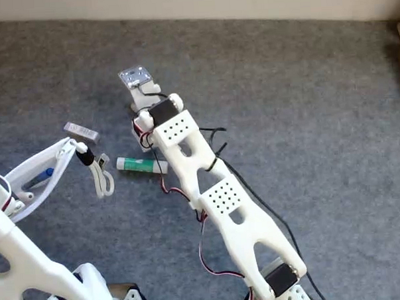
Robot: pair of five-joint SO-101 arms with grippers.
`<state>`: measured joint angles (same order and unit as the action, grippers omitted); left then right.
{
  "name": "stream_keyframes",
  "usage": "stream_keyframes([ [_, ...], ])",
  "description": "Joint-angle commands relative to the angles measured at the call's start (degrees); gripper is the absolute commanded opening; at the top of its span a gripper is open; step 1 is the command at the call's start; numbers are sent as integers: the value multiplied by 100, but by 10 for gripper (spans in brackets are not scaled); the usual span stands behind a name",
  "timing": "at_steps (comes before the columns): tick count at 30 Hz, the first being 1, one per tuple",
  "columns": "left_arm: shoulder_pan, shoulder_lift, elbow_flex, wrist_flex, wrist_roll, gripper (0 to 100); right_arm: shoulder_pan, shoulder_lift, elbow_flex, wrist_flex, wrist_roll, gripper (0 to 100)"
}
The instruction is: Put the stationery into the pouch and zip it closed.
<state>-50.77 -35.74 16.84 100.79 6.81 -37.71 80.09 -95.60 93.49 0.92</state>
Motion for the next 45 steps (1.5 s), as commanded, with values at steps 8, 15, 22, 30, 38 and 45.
stream_keyframes([
  [8, 75, 101, 180, 9, 53, 7, 365, -22, -532, 497, 325, 7],
  [15, 75, 101, 180, 9, 53, 7, 567, -22, -532, 760, 870, 5],
  [22, 66, 101, 180, 9, 53, 7, 646, -57, -532, 778, 862, 5],
  [30, 66, 101, 180, 9, 53, 7, 708, -769, -497, 787, 862, 5],
  [38, 75, 110, 180, 9, 53, 7, 699, -1991, 1613, 787, 870, 5],
  [45, 75, 110, 180, 9, 53, 7, 708, -3785, 4462, 752, 897, 5],
])
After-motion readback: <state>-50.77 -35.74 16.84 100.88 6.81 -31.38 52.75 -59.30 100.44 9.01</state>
